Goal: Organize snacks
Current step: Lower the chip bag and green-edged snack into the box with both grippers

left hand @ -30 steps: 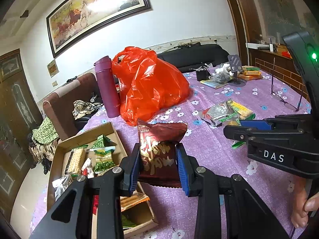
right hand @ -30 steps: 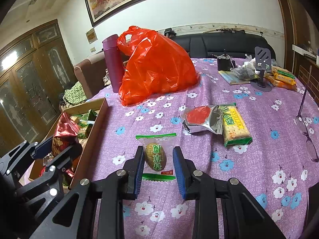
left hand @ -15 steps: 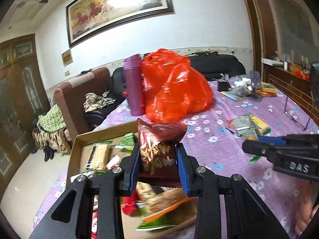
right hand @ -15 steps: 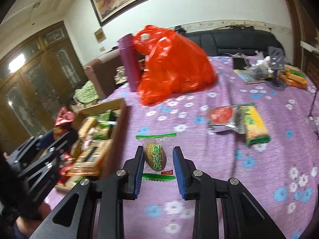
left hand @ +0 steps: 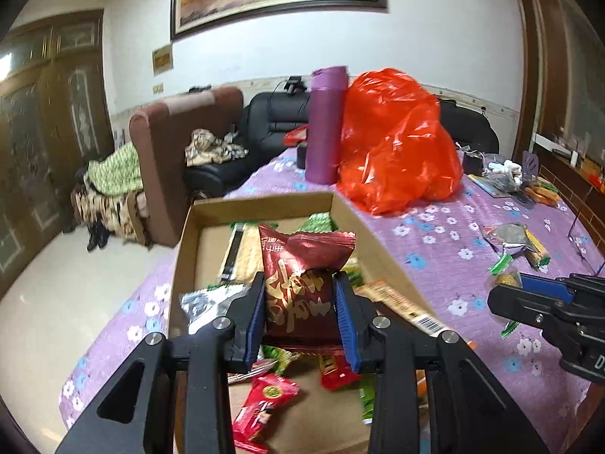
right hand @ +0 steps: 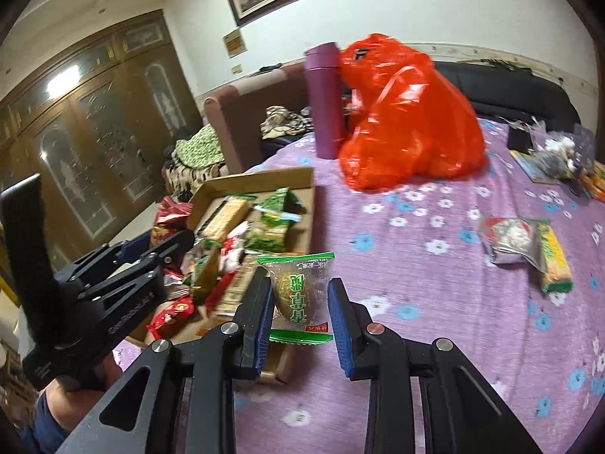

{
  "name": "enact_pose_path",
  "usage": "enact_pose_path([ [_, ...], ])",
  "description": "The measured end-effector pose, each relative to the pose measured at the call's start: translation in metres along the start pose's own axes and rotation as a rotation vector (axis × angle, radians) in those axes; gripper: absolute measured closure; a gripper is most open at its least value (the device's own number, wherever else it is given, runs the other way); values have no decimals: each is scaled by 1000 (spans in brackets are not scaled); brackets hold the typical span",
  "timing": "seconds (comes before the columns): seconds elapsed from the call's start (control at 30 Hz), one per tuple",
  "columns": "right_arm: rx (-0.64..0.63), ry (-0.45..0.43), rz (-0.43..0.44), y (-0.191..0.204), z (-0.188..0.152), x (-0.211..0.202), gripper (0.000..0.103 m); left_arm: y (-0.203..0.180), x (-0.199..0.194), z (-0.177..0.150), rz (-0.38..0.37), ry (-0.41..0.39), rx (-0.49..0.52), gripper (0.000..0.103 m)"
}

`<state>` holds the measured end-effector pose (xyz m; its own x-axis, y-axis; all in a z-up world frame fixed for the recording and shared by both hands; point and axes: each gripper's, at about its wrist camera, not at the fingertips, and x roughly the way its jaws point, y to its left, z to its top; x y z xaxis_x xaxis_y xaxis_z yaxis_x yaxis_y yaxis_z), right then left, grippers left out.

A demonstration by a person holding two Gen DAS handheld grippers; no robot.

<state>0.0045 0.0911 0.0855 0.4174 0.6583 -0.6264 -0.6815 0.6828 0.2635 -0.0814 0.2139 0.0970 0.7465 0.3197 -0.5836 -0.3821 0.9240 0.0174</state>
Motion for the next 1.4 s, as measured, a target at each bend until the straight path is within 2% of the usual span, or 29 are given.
enact_pose_path([
  [0.3, -57, 42, 22, 33, 0, 27, 71, 18, 10, -10, 3, 30, -24, 69],
  [0.63, -68, 80, 32, 45, -1, 51, 71, 31, 25, -17, -20, 73, -56, 69],
  [1.1, -162, 45, 22, 66, -8, 48, 69, 31, 25, -18, -16, 80, -52, 69],
  [1.3, -162, 46, 24, 65, -9, 48, 68, 30, 24, -19, -4, 77, -45, 69],
  [1.4, -162, 44, 22, 64, -8, 48, 68, 30, 23, -19, -1, 72, -44, 63],
])
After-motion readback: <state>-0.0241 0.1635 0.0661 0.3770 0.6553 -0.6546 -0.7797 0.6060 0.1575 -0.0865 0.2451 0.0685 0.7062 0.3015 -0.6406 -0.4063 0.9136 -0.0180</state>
